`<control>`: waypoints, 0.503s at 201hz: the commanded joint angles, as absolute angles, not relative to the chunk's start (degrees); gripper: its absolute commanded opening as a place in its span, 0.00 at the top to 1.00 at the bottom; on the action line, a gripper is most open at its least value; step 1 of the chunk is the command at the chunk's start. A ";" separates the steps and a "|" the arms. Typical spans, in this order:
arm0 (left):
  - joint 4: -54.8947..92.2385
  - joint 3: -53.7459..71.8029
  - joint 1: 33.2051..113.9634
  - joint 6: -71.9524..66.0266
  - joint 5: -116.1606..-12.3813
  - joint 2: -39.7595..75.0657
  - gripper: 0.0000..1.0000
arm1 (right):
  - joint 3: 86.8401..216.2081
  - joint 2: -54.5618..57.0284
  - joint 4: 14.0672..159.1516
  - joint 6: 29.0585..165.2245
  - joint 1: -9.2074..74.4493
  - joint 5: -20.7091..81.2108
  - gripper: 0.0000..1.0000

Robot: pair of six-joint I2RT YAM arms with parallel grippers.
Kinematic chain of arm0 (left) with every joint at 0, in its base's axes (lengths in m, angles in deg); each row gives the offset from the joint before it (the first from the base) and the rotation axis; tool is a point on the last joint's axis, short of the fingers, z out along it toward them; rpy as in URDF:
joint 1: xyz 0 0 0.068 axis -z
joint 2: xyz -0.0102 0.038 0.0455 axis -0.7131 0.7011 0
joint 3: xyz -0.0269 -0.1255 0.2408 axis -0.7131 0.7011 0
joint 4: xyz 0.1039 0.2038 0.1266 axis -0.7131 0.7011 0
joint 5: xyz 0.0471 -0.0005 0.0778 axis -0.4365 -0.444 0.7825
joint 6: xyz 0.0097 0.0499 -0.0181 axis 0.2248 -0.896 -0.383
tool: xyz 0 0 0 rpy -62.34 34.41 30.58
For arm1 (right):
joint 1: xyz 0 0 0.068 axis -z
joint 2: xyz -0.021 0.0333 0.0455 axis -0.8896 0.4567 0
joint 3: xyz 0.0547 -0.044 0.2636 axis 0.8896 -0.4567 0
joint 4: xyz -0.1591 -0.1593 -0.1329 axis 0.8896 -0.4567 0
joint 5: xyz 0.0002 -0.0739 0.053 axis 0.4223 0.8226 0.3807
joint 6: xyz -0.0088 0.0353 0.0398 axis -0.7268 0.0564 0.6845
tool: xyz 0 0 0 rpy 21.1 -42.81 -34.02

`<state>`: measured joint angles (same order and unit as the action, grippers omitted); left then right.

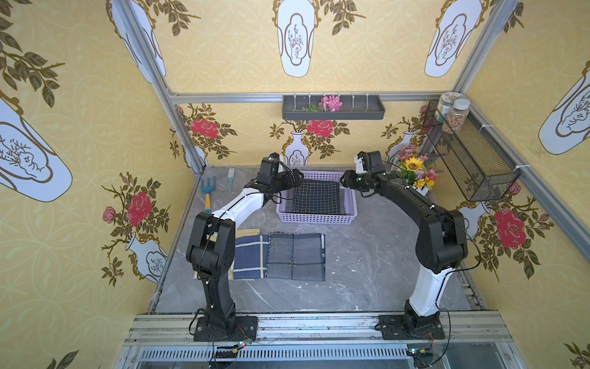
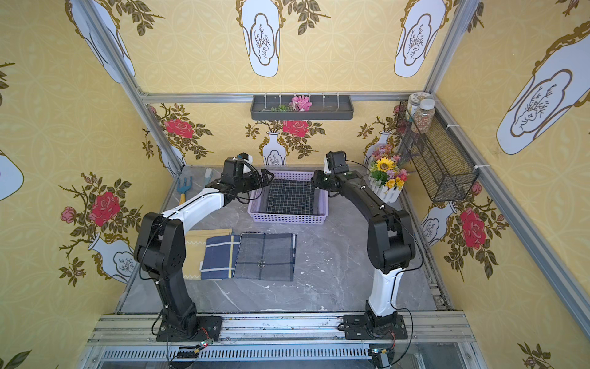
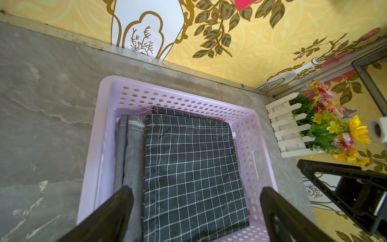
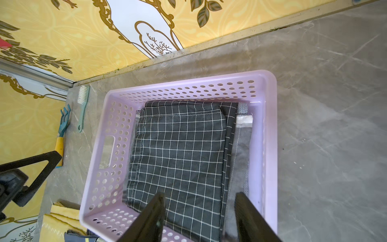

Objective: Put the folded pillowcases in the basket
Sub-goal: Place the pillowcase in the basket, then pick up the pillowcase from the pillowcase.

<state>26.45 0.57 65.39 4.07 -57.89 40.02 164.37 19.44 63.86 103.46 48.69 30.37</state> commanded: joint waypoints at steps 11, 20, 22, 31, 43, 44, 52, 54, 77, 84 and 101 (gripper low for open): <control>27.26 7.34 65.35 4.91 -55.66 32.80 0.00 | 160.33 13.62 61.67 101.72 47.01 31.83 0.42; 27.07 9.73 65.35 5.01 -55.37 30.15 0.00 | 159.41 12.19 60.63 101.23 45.99 32.53 0.42; 27.03 10.33 65.35 5.01 -55.31 29.55 0.00 | 159.10 11.83 60.42 101.19 45.81 32.68 0.42; 27.05 12.92 65.35 4.98 -55.32 26.85 0.00 | 157.73 10.26 59.96 101.02 44.57 33.41 0.41; 27.15 16.31 65.28 5.00 -54.96 23.09 0.00 | 155.98 8.33 59.44 101.09 42.86 34.32 0.41; 27.16 16.61 65.32 4.98 -54.95 22.82 0.00 | 155.81 8.25 59.36 101.10 42.78 34.37 0.41; 27.39 18.88 65.35 5.02 -54.62 20.23 0.00 | 154.60 7.23 59.16 101.43 41.50 34.94 0.41; 27.42 19.52 65.35 4.99 -54.60 19.64 0.00 | 154.32 6.92 59.08 101.48 41.12 35.06 0.41; 27.58 26.06 65.35 5.61 -54.36 13.23 0.00 | 150.48 4.37 58.95 103.21 37.14 36.17 0.41; 28.05 27.79 65.35 5.81 -54.17 11.54 0.00 | 149.18 3.69 59.16 103.83 36.04 36.43 0.41; 29.16 31.44 65.43 6.52 -53.98 7.97 0.00 | 146.40 2.37 59.37 105.49 33.44 37.08 0.41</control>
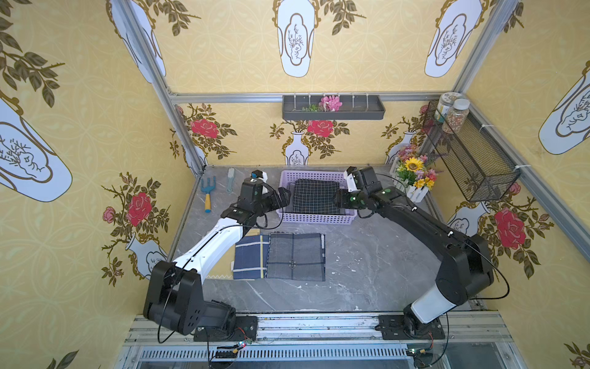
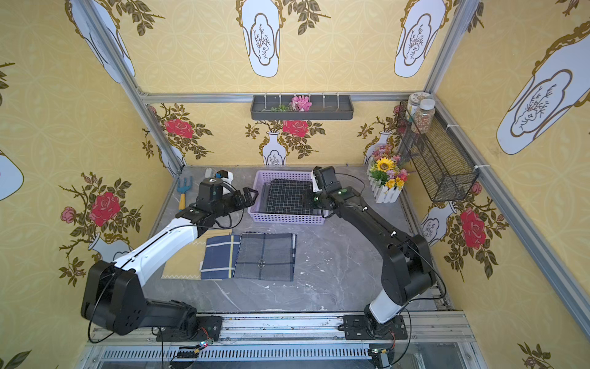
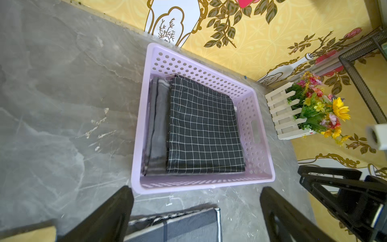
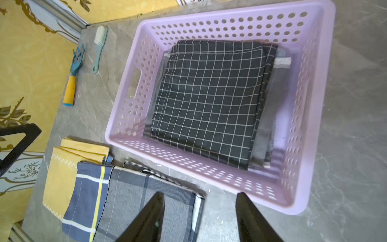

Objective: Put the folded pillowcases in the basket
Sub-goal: Pick up the pillowcase from the pillowcase.

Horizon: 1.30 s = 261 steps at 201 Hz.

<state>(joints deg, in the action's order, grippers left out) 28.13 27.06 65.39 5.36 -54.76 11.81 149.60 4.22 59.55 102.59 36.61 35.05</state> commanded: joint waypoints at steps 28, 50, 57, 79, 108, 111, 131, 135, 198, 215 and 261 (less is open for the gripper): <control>30.94 37.31 65.44 7.63 -53.98 2.86 0.00 | 142.20 1.09 59.46 108.08 29.39 38.41 0.41; 32.80 41.10 65.44 8.41 -54.46 0.71 0.00 | 139.18 0.56 59.99 110.35 26.51 38.97 0.41; 33.58 42.11 65.44 8.54 -54.57 0.43 0.00 | 138.18 0.52 60.43 111.02 25.75 38.99 0.41; 34.67 45.57 65.63 9.66 -55.16 -0.61 0.00 | 135.72 0.72 61.55 113.24 23.55 39.35 0.41; 35.17 49.50 65.83 11.83 -55.70 -2.38 0.00 | 133.27 1.26 63.39 116.07 21.50 39.44 0.41; 35.16 49.80 65.87 12.05 -55.85 -2.59 0.00 | 133.10 1.30 63.59 116.32 21.34 39.43 0.41; 35.00 51.43 66.39 13.63 -56.69 -2.94 0.01 | 132.12 1.90 64.55 117.74 20.15 39.19 0.41; 34.92 51.75 66.55 13.88 -56.89 -2.96 0.01 | 131.94 2.05 64.72 117.95 19.93 39.23 0.41; 31.90 55.05 68.29 16.34 -59.84 -0.36 0.06 | 130.23 2.21 65.73 119.48 18.76 39.68 0.41; 31.26 55.57 68.53 16.42 -60.00 0.46 0.07 | 129.94 1.85 65.49 119.49 18.78 39.99 0.41; 28.57 56.29 68.69 16.06 -62.38 3.99 0.14 | 129.27 1.32 65.11 119.96 18.76 40.39 0.41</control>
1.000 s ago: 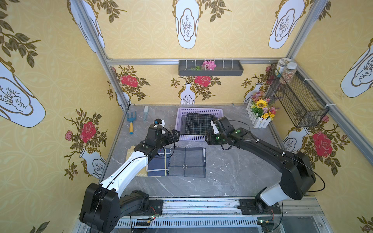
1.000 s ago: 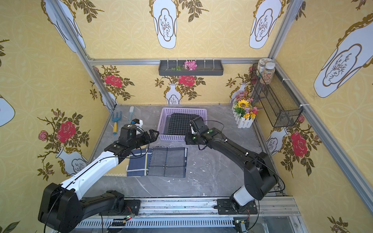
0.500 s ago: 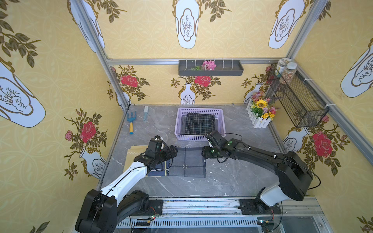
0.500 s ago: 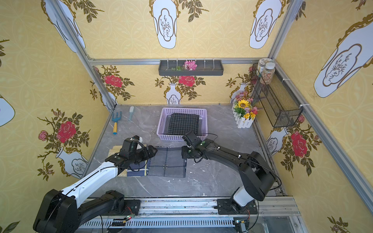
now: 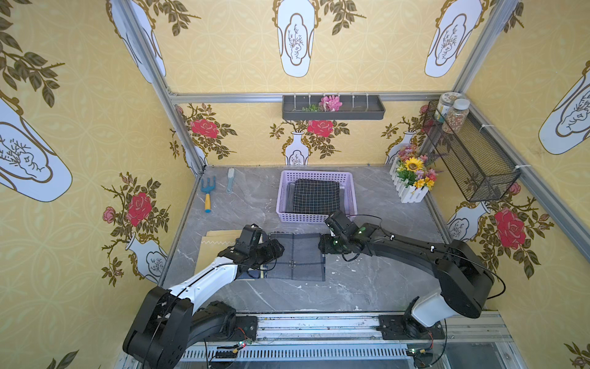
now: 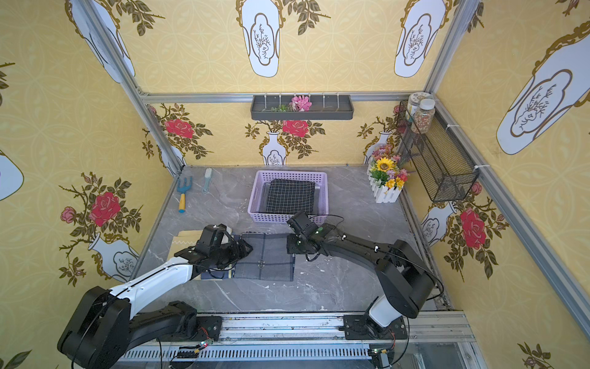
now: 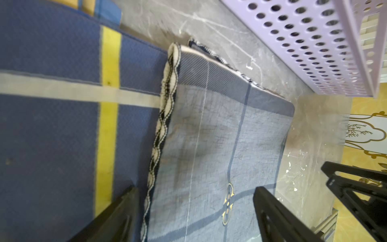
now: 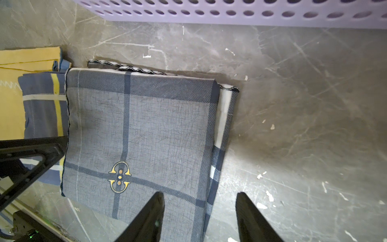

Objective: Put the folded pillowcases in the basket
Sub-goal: Pick up the pillowcase from the pillowcase.

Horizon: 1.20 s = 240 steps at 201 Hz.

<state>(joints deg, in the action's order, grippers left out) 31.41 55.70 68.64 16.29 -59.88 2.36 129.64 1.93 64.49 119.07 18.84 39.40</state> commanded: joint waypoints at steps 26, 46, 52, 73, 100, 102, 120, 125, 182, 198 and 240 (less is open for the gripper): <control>27.55 56.21 68.94 15.94 -63.28 5.99 0.18 | 128.87 0.89 64.99 120.29 18.71 40.48 0.41; 26.91 56.21 69.30 16.00 -64.05 7.08 0.23 | 128.48 0.63 64.76 120.53 18.72 40.64 0.41; 26.75 56.21 69.49 15.95 -64.16 7.42 0.26 | 128.35 0.56 64.58 120.70 18.77 40.82 0.41; 26.52 55.98 70.48 15.97 -64.39 8.36 0.36 | 127.78 0.27 64.15 121.44 18.79 41.34 0.41; 26.48 55.76 71.24 16.13 -64.39 9.09 0.45 | 127.07 0.23 64.12 122.21 18.78 41.91 0.41; 26.46 55.76 71.17 16.12 -64.34 9.10 0.45 | 127.07 0.32 64.12 122.25 18.79 41.92 0.41; 26.60 55.76 71.24 16.34 -63.99 8.96 0.49 | 127.31 1.40 63.87 122.28 18.72 41.89 0.41; 26.57 55.69 71.24 16.37 -63.90 8.85 0.50 | 127.38 1.76 64.02 122.31 18.77 41.68 0.41; 28.09 56.38 73.00 16.83 -61.56 6.88 0.58 | 128.62 6.06 65.90 122.62 18.64 40.06 0.41; 28.45 56.71 73.00 16.82 -60.76 6.68 0.58 | 129.21 7.37 66.51 122.77 18.68 39.80 0.42; 28.31 57.24 73.00 17.03 -60.25 7.10 0.61 | 131.14 11.01 67.22 122.96 18.71 39.34 0.42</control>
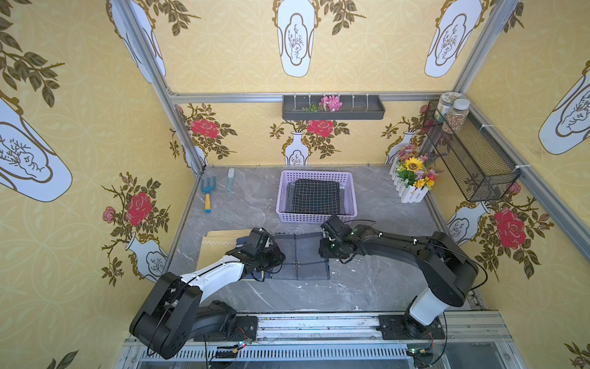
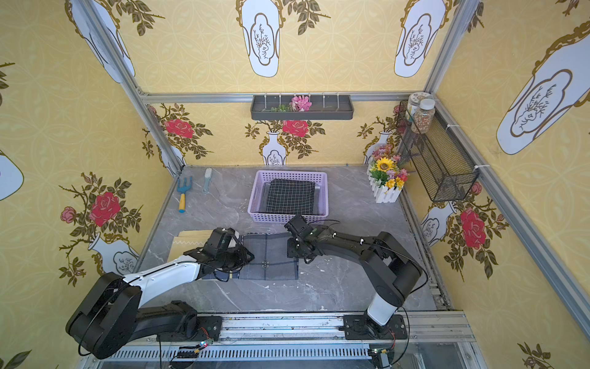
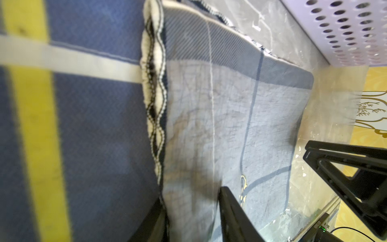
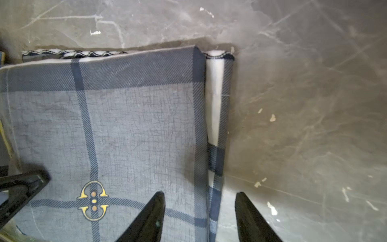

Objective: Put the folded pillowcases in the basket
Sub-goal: Pick up the pillowcase from the pillowcase.

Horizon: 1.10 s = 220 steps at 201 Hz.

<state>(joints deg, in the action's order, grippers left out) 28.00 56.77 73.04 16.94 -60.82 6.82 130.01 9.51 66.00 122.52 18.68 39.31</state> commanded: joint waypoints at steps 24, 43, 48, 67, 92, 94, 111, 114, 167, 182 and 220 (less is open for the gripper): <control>28.44 57.44 73.00 17.17 -59.73 6.76 0.63 | 131.97 12.37 66.87 122.79 18.78 40.01 0.42; 28.80 57.39 73.00 17.27 -59.06 6.32 0.64 | 132.26 13.07 66.45 122.91 18.79 40.78 0.43; 28.90 57.35 73.00 17.24 -58.86 6.20 0.65 | 132.25 13.25 66.45 122.83 18.78 40.95 0.43; 29.01 57.18 73.00 17.17 -58.68 6.25 0.67 | 132.49 13.86 66.49 122.89 18.73 41.13 0.43; 28.93 57.08 73.00 17.17 -58.55 6.65 0.70 | 132.73 14.66 66.59 122.79 18.77 41.24 0.43; 28.88 57.08 73.00 17.17 -58.55 6.73 0.70 | 132.70 14.76 66.59 122.68 18.73 41.27 0.43; 28.68 57.16 73.00 17.18 -58.48 6.82 0.73 | 132.89 15.25 66.76 122.69 18.78 41.29 0.44; 28.64 57.15 73.00 17.17 -58.50 6.82 0.73 | 132.91 15.32 66.92 122.61 18.83 41.32 0.44; 28.32 57.44 73.00 17.26 -58.37 6.91 0.83 | 133.12 16.51 66.86 122.47 18.83 42.12 0.65; 28.29 57.45 73.00 17.22 -58.38 7.04 0.85 | 133.03 16.47 66.78 122.45 18.84 41.99 0.74; 27.74 57.61 73.00 17.27 -58.29 7.43 0.89 | 132.44 15.99 66.88 122.30 18.85 41.92 0.87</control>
<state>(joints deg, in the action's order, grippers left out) 27.85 57.25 73.04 17.33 -58.85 7.00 132.94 15.83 69.15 122.59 18.95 42.46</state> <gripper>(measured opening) 0.116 0.167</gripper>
